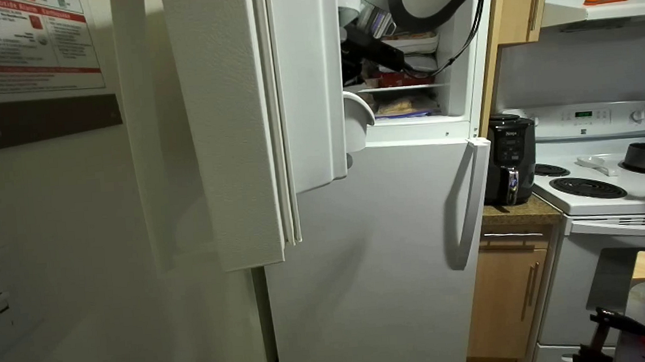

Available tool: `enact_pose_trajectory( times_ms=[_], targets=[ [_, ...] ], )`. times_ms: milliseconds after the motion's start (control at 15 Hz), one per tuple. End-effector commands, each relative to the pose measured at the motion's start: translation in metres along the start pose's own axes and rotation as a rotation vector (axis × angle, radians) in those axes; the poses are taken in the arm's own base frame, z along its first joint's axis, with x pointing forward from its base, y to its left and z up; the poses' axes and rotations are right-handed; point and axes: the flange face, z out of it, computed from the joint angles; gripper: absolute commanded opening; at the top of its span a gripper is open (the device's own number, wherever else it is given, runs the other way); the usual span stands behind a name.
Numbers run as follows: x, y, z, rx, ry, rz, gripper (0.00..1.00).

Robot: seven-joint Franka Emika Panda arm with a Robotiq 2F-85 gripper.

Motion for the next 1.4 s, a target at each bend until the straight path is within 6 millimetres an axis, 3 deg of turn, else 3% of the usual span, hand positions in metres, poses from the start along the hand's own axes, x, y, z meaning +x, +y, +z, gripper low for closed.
enact_pose_trajectory(
  times_ms=[0,400,867,1333],
  targets=[
    [-0.004,0.023,-0.035,0.012,0.051,0.057,0.00],
    [-0.008,0.042,-0.040,0.047,0.106,0.089,0.00],
    [-0.019,0.053,-0.081,0.058,0.135,0.115,0.00],
    [-0.036,0.055,-0.099,0.023,0.136,0.094,0.00]
  ],
)
